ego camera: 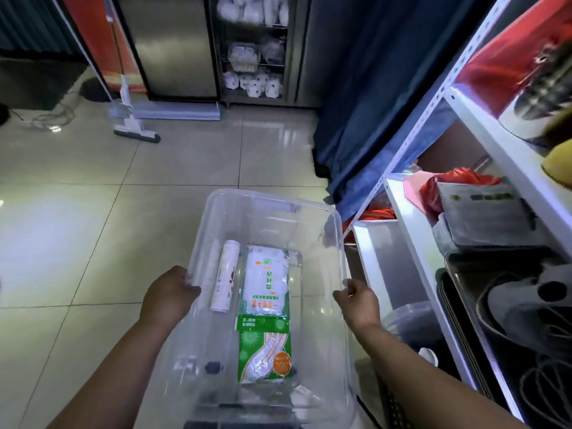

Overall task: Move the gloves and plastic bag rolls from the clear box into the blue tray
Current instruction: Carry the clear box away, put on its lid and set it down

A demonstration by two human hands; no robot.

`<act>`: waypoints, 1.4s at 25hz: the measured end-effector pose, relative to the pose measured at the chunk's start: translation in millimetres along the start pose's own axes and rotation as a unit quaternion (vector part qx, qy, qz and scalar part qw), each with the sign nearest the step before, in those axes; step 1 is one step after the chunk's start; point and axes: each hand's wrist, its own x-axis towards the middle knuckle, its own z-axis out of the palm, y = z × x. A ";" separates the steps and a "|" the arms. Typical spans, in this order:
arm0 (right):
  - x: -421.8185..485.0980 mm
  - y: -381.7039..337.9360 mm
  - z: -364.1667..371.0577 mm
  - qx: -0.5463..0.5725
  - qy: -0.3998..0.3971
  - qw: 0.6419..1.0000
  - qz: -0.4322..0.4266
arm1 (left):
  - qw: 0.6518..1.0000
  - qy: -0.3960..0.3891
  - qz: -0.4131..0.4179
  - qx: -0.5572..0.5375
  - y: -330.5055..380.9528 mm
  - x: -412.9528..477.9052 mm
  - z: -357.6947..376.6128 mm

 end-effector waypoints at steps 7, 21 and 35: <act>105.0 -29.0 -5.1 0.050 0.080 0.988 0.123 | 0.989 -0.107 0.095 0.044 106.0 165.9 48.8; 288.4 35.4 83.2 0.089 0.136 0.930 0.329 | 0.897 -0.286 0.219 0.257 190.0 404.4 245.5; 464.5 263.3 215.4 0.064 0.142 0.927 0.340 | 0.900 -0.337 0.106 0.256 53.5 497.6 527.2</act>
